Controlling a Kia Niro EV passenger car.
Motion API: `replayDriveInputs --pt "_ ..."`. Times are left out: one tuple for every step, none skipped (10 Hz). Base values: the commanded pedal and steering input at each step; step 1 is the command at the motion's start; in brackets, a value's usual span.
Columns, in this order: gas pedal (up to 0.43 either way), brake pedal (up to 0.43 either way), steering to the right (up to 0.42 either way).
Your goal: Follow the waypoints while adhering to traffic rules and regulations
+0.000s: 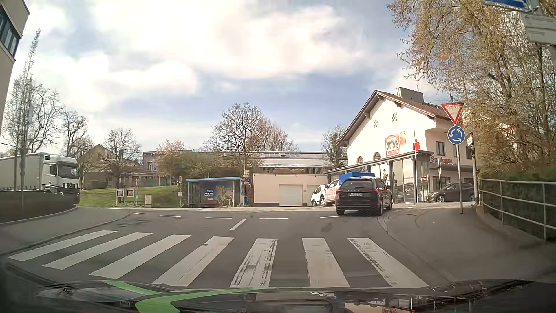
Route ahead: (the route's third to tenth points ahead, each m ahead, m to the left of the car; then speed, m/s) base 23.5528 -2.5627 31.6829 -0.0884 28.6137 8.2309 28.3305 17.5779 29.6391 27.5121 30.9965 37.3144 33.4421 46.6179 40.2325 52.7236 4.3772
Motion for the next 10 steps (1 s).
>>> replayDriveInputs --pt "0.000 0.000 0.012" --pt "0.000 0.000 0.011" --pt "0.000 0.000 0.012" --pt "0.000 0.000 0.012" --pt "0.000 0.000 0.014" --pt "0.000 0.000 0.021" --pt "0.000 0.000 0.030" --pt "0.000 0.000 0.041" --pt "0.000 0.073 0.053" --pt "0.000 0.134 0.061"
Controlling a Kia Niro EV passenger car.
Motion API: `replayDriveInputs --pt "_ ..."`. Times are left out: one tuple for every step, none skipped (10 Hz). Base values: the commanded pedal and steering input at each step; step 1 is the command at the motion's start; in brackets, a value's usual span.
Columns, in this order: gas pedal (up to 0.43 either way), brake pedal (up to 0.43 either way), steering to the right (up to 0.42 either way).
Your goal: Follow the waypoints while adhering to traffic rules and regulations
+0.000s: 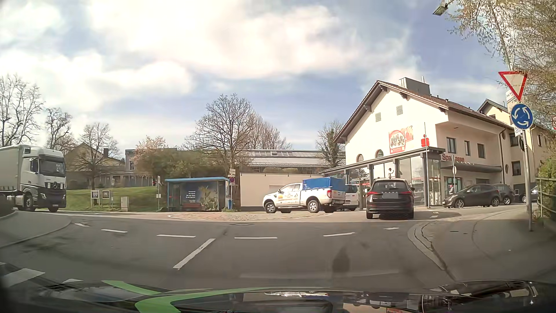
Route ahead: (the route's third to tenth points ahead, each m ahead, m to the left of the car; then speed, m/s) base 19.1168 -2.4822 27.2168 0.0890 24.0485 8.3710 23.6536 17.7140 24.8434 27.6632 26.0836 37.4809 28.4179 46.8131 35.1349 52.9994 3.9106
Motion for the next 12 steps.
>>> replayDriveInputs --pt "0.000 0.165 0.065" --pt "0.000 0.201 0.070" --pt "0.000 0.244 0.076" --pt "0.000 0.268 0.084" --pt "0.000 0.262 0.086" --pt "0.000 0.268 0.089" --pt "0.000 0.268 0.092" --pt "0.000 0.268 0.093" --pt "0.000 0.268 0.093" --pt "0.000 0.256 0.093" --pt "0.000 0.226 0.093" --pt "0.000 0.207 0.093"
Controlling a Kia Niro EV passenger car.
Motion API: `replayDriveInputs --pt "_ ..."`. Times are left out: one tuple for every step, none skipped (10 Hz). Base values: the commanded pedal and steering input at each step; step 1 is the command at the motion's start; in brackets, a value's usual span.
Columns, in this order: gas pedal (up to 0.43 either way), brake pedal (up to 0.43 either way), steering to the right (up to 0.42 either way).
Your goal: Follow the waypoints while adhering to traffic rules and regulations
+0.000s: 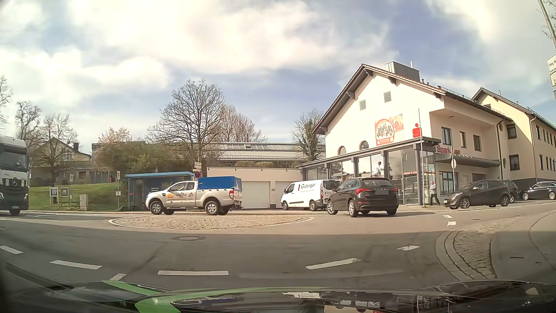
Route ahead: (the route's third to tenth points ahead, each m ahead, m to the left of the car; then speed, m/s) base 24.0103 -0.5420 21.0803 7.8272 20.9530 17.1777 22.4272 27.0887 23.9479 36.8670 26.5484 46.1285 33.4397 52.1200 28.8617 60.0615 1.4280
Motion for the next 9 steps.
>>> replayDriveInputs --pt "0.000 0.152 0.093" --pt "0.000 0.000 0.093" --pt "0.000 0.000 0.093" --pt "0.000 0.000 0.093" --pt "0.000 0.000 0.093" --pt "0.000 0.000 0.093" --pt "0.000 0.000 0.094" --pt "0.020 0.000 0.094" --pt "0.028 0.000 0.094"
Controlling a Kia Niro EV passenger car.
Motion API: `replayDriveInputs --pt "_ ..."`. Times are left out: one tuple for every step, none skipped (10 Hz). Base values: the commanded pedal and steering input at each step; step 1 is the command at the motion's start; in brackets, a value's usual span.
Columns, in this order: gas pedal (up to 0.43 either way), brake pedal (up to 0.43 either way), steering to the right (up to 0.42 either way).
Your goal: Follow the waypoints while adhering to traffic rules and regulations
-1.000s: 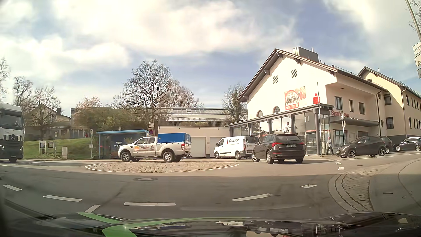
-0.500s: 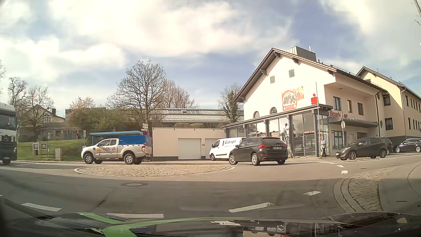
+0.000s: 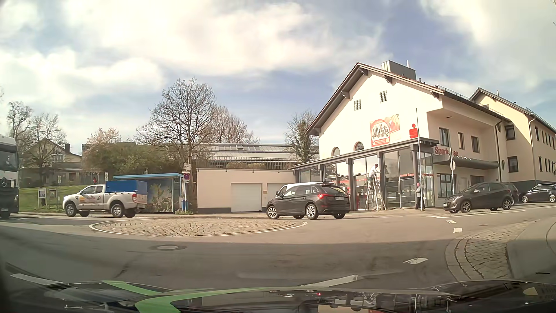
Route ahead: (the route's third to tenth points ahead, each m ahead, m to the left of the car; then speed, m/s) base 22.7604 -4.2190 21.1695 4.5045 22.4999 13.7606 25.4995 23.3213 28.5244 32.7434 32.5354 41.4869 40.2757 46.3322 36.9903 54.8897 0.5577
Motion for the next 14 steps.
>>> replayDriveInputs --pt "0.000 0.000 0.094" --pt "0.000 0.000 0.094" --pt "0.000 0.000 0.094" --pt "0.000 0.055 0.094" --pt "0.000 0.171 0.094" --pt "0.000 0.213 0.094" --pt "0.000 0.238 0.094" --pt "0.000 0.262 0.094" --pt "0.000 0.262 0.094" --pt "0.000 0.262 0.094" --pt "0.000 0.262 0.094" --pt "0.000 0.262 0.094" --pt "0.000 0.262 0.094" --pt "0.000 0.262 0.094"
